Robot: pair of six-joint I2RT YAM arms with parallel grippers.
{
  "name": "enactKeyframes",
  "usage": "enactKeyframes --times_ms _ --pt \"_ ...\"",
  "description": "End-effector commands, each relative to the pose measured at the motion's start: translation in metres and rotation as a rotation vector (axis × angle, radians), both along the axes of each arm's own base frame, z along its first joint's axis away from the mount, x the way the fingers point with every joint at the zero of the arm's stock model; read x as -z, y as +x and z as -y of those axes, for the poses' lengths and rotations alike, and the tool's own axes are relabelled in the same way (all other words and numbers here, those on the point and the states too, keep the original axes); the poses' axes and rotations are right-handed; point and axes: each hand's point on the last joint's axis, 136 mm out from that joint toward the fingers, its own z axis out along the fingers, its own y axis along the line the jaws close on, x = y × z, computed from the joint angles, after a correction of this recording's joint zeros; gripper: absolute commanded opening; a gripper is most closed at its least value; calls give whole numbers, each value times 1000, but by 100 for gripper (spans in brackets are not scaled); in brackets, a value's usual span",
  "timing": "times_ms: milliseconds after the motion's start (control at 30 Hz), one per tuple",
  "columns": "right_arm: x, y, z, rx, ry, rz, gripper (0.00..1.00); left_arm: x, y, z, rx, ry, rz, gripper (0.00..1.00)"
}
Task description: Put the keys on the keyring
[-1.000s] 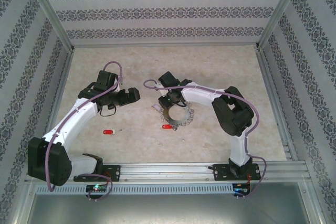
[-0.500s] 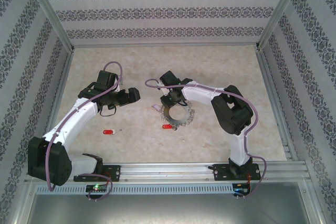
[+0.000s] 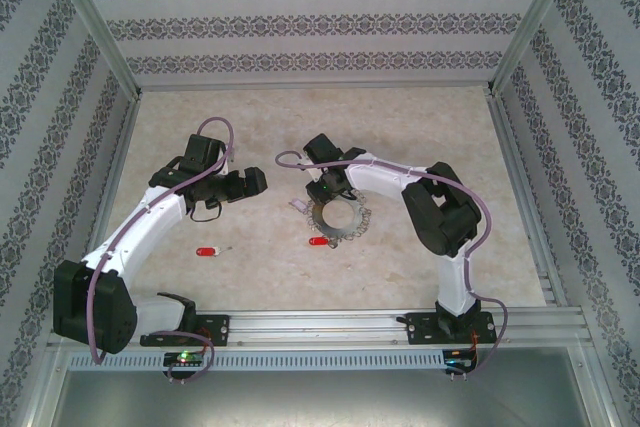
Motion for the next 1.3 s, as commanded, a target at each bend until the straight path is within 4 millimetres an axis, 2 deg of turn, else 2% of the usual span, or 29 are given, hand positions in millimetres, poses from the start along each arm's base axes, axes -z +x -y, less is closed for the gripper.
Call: enactKeyframes --times_ms 0,533,767,1067,1267 --pt "7 -1 2 -15 -57 3 29 6 0 -3 -5 10 -15 99" --pt "8 0 2 -51 -145 67 32 7 0 -4 -9 11 -18 99" --pt "9 -2 1 -70 -178 90 29 8 0 -3 -8 8 -20 99" --pt "5 0 -1 -88 -215 139 32 9 0 -3 -8 5 -22 99" --pt "8 -2 -4 -107 -237 148 29 11 0 -3 -8 6 -25 99"
